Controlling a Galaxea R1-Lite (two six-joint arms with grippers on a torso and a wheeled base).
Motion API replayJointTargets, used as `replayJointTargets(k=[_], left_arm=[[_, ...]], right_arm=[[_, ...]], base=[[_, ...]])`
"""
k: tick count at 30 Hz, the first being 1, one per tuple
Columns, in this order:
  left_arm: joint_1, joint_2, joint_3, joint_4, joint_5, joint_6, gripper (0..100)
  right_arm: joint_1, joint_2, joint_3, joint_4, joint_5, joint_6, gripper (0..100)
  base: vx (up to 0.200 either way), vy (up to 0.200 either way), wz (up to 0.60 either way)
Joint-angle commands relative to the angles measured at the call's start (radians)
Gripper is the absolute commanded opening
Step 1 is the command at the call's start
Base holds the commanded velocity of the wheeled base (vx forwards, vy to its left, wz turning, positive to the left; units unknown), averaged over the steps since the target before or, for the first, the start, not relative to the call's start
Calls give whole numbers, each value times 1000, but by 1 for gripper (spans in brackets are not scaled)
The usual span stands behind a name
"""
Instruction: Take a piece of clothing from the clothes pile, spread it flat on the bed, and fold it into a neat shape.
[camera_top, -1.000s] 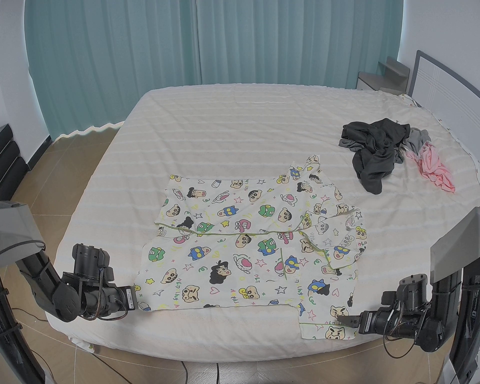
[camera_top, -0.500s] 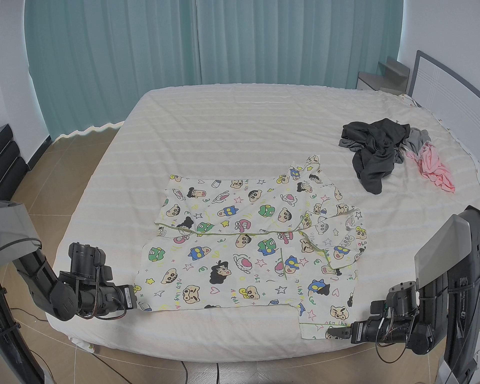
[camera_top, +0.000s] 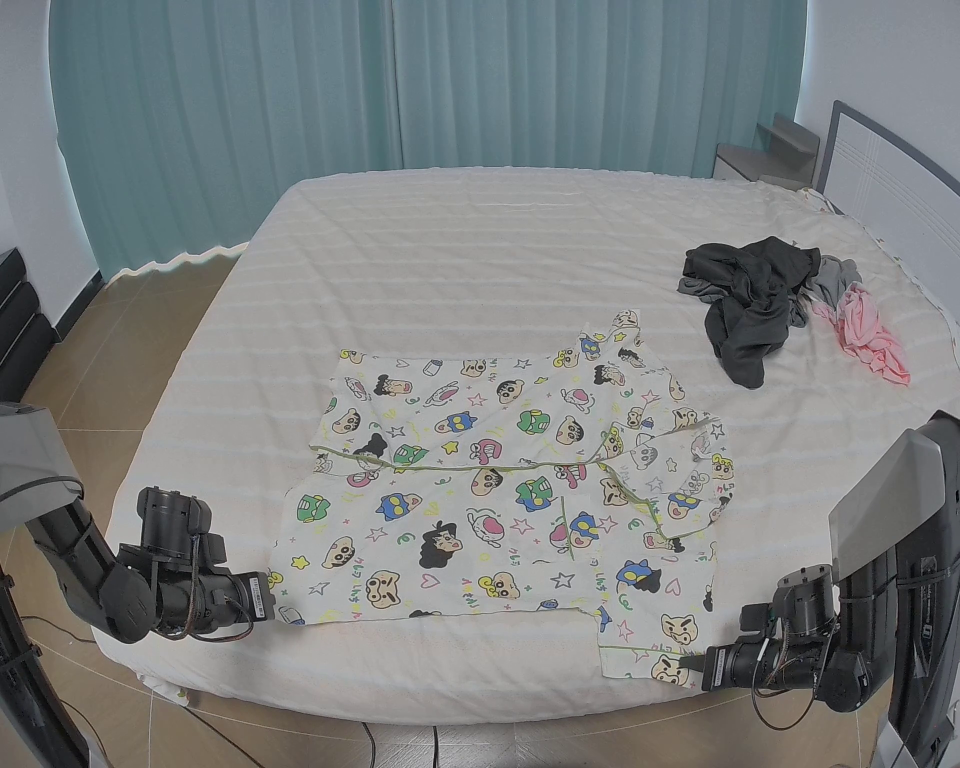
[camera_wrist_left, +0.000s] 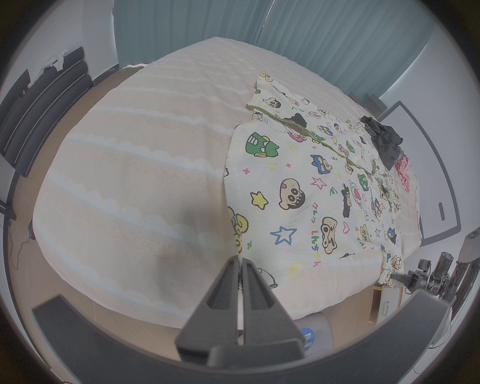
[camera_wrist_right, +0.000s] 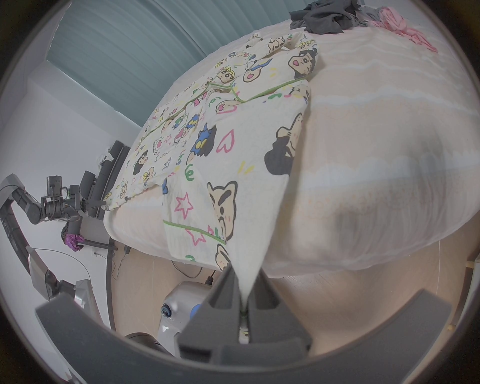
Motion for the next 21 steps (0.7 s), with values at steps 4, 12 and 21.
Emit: replayJointTargets(k=[4, 12, 21], left_arm=[[0, -7, 13, 1, 1, 1, 0], [0, -14, 47, -1, -1, 4, 0], [8, -7, 47, -5, -1, 5, 0]], right_arm=[[-10, -34, 27, -10, 1, 15, 0], [-6, -114, 27, 129, 1, 24, 0], [-6, -189, 27, 232, 20, 23, 0]], base=[[0, 0, 0], [0, 0, 0], [0, 0, 0]])
